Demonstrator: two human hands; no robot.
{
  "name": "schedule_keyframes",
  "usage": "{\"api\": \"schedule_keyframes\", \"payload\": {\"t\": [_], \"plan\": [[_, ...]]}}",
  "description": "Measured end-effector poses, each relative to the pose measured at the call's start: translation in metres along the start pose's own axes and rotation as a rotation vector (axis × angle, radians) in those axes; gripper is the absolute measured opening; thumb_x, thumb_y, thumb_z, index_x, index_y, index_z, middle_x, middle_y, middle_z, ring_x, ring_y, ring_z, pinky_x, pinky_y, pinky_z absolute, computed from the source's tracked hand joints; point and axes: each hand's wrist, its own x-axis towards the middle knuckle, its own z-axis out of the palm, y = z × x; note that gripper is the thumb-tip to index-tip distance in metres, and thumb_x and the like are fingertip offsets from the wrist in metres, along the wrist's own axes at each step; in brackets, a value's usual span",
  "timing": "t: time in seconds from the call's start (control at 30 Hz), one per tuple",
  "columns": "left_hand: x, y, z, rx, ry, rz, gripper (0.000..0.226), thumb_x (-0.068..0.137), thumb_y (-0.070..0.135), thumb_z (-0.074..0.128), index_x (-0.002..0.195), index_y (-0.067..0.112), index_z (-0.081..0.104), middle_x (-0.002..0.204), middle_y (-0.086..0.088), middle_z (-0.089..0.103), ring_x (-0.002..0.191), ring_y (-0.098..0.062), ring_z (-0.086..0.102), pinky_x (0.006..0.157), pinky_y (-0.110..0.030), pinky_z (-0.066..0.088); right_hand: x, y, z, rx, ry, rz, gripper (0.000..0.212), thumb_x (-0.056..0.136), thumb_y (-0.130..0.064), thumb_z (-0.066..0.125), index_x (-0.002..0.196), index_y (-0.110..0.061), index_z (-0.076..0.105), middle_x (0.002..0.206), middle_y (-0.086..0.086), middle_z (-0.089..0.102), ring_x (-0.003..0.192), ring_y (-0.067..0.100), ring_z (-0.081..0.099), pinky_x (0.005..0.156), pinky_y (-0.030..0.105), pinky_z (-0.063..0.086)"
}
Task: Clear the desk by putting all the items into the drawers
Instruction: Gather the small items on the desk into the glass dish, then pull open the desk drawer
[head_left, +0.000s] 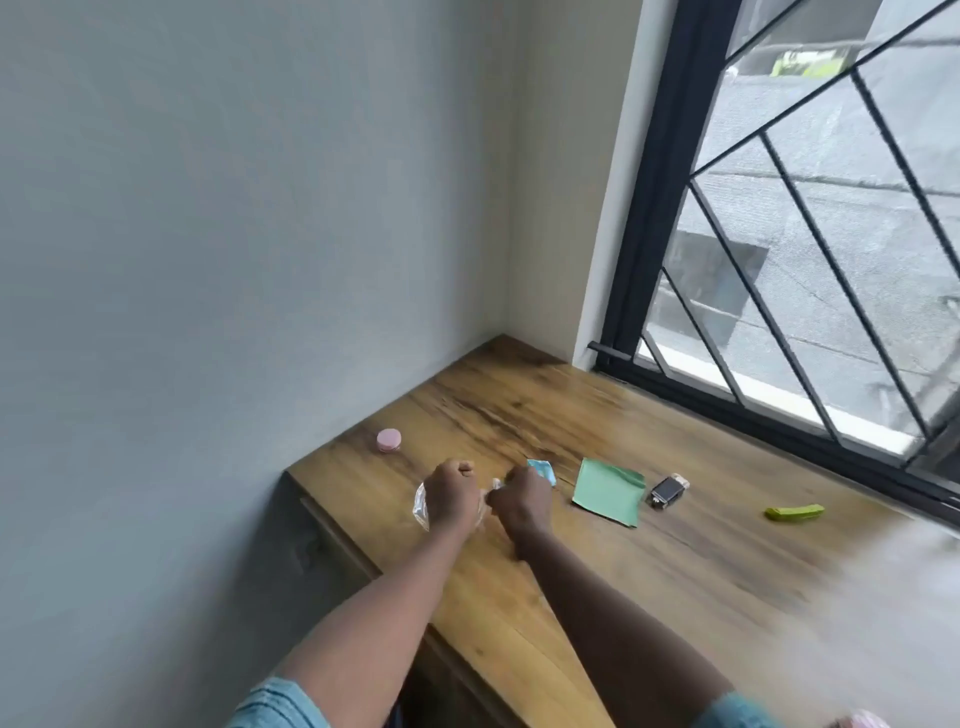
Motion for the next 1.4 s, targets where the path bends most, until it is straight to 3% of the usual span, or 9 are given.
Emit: {"api": "schedule_keyframes", "payload": {"t": [0.13, 0.27, 0.63, 0.83, 0.93, 1.03, 1.17, 1.27, 1.4], "plan": [[0.027, -0.022, -0.028, 0.036, 0.038, -0.009, 0.032, 0.092, 0.002, 0.045, 0.112, 0.006, 0.069, 0.116, -0.012, 0.068, 0.110, -0.027, 0.063, 0.095, -0.034, 0.052, -0.001, -0.024, 0.025, -0.116, -0.013, 0.010, 0.027, 0.086, -0.003, 0.045, 0.108, -0.002, 0.061, 0.114, 0.020, 0.060, 0.105, 0.038, 0.060, 0.078, 0.035, 0.047], [0.045, -0.033, -0.040, 0.041, -0.013, 0.008, 0.031, 0.090, 0.000, 0.048, 0.112, 0.005, 0.070, 0.117, -0.010, 0.069, 0.112, -0.025, 0.062, 0.095, -0.028, 0.047, 0.001, -0.034, 0.042, -0.229, -0.005, -0.007, 0.033, 0.088, 0.002, 0.035, 0.112, -0.001, 0.058, 0.115, 0.019, 0.059, 0.105, 0.036, 0.060, 0.081, 0.039, 0.050], [0.056, -0.052, -0.053, 0.005, -0.132, 0.043, 0.029, 0.088, 0.000, 0.054, 0.114, 0.005, 0.068, 0.113, -0.008, 0.070, 0.108, -0.020, 0.063, 0.088, -0.017, 0.043, 0.000, -0.049, 0.065, -0.316, 0.060, 0.031, 0.035, 0.092, 0.004, 0.035, 0.115, -0.003, 0.059, 0.116, 0.017, 0.062, 0.107, 0.034, 0.061, 0.082, 0.038, 0.051], [0.048, -0.056, -0.058, -0.017, -0.151, 0.096, 0.028, 0.091, 0.004, 0.053, 0.115, 0.005, 0.068, 0.115, -0.009, 0.069, 0.109, -0.021, 0.063, 0.087, -0.019, 0.045, -0.006, -0.050, 0.067, -0.347, 0.105, 0.057, 0.034, 0.092, 0.004, 0.035, 0.116, -0.001, 0.059, 0.117, 0.018, 0.061, 0.106, 0.034, 0.062, 0.079, 0.036, 0.051], [0.042, -0.062, -0.060, -0.011, -0.170, 0.125, 0.026, 0.092, 0.005, 0.053, 0.114, 0.006, 0.068, 0.113, -0.009, 0.070, 0.106, -0.021, 0.063, 0.081, -0.018, 0.043, -0.011, -0.047, 0.069, -0.297, 0.141, 0.056, 0.032, 0.090, 0.005, 0.035, 0.107, 0.001, 0.062, 0.107, 0.019, 0.063, 0.094, 0.034, 0.063, 0.066, 0.036, 0.045], [0.035, -0.068, -0.061, -0.024, -0.175, 0.157, 0.027, 0.092, 0.006, 0.053, 0.115, 0.006, 0.066, 0.115, -0.009, 0.069, 0.108, -0.023, 0.063, 0.083, -0.020, 0.043, -0.021, -0.038, 0.071, -0.212, 0.240, 0.046, 0.028, 0.085, 0.006, 0.037, 0.082, -0.005, 0.062, 0.085, 0.018, 0.062, 0.076, 0.028, 0.058, 0.058, 0.038, 0.043], [0.023, -0.079, -0.064, -0.059, -0.107, 0.142, 0.028, 0.095, 0.011, 0.049, 0.116, 0.005, 0.066, 0.117, -0.011, 0.068, 0.111, -0.027, 0.061, 0.091, -0.029, 0.046, -0.049, -0.020, 0.077, -0.108, 0.410, 0.001, 0.026, 0.085, 0.008, 0.042, 0.085, -0.003, 0.066, 0.081, 0.019, 0.066, 0.069, 0.022, 0.052, 0.052, 0.028, 0.024], [0.010, -0.091, -0.064, -0.171, -0.020, 0.075, 0.028, 0.093, 0.008, 0.049, 0.114, 0.004, 0.068, 0.115, -0.012, 0.069, 0.109, -0.028, 0.062, 0.092, -0.031, 0.047, -0.071, -0.004, 0.080, -0.069, 0.450, -0.007, 0.032, 0.082, 0.012, 0.039, 0.073, -0.014, 0.054, 0.069, 0.011, 0.051, 0.068, 0.017, 0.042, 0.050, 0.027, 0.022], [-0.009, -0.112, -0.069, -0.298, 0.021, 0.008, 0.026, 0.092, 0.005, 0.049, 0.110, 0.004, 0.068, 0.114, -0.013, 0.069, 0.108, -0.028, 0.062, 0.090, -0.031, 0.047, -0.104, 0.020, 0.086, -0.002, 0.498, 0.067, 0.029, 0.091, 0.004, 0.043, 0.105, -0.004, 0.067, 0.097, 0.013, 0.069, 0.080, 0.022, 0.058, 0.067, 0.022, 0.037]]}}
